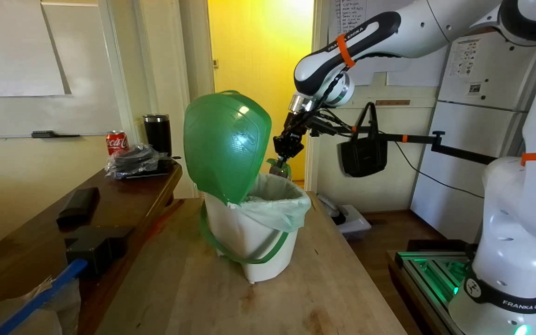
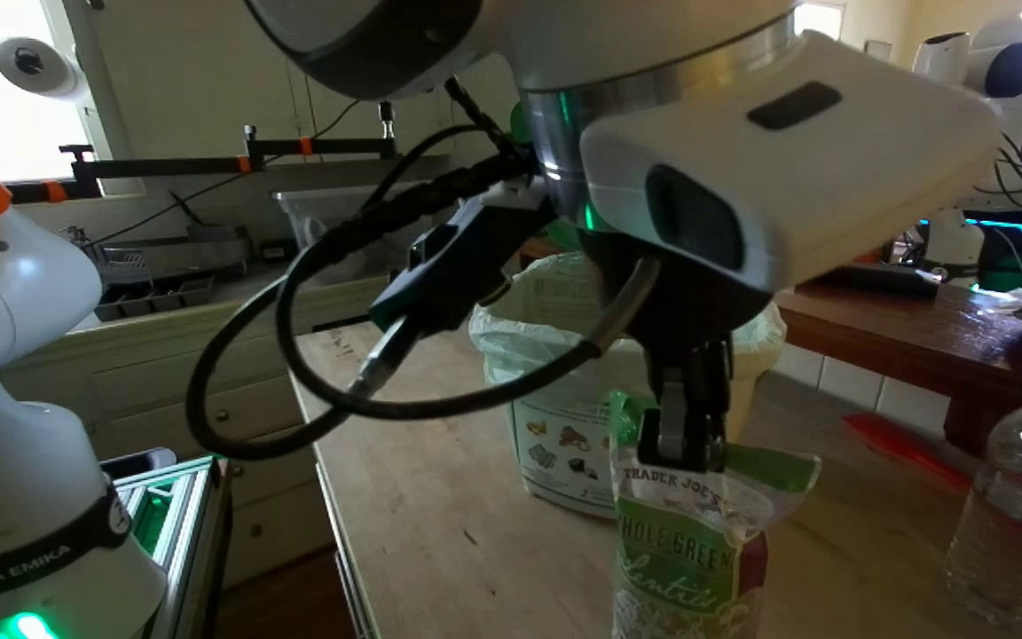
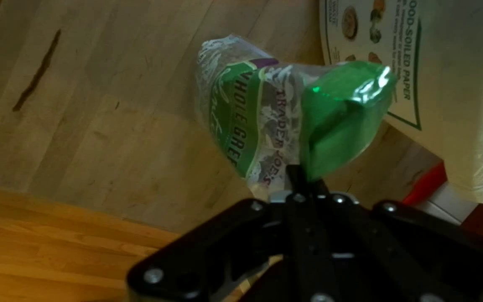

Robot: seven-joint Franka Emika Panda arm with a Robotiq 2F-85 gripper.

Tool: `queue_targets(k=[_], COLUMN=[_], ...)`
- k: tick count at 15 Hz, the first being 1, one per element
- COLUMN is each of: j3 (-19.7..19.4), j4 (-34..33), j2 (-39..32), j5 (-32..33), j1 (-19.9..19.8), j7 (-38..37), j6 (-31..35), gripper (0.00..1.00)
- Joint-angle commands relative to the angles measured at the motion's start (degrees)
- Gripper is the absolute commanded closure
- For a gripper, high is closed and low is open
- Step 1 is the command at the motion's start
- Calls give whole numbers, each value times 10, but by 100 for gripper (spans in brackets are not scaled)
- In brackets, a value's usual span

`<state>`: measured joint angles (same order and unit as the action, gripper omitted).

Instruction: Open the bin, throw the green pack inside, then close the bin

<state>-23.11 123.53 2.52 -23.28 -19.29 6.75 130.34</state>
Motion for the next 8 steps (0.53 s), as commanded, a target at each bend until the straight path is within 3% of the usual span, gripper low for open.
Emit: queue_targets(k=[1, 8], j3=[5, 7], j4=[8, 13], j2=[45, 111], j5=[20, 36], j1=[-5, -2], j7=[-1, 5], j6=[-14, -38], gripper=[99, 99])
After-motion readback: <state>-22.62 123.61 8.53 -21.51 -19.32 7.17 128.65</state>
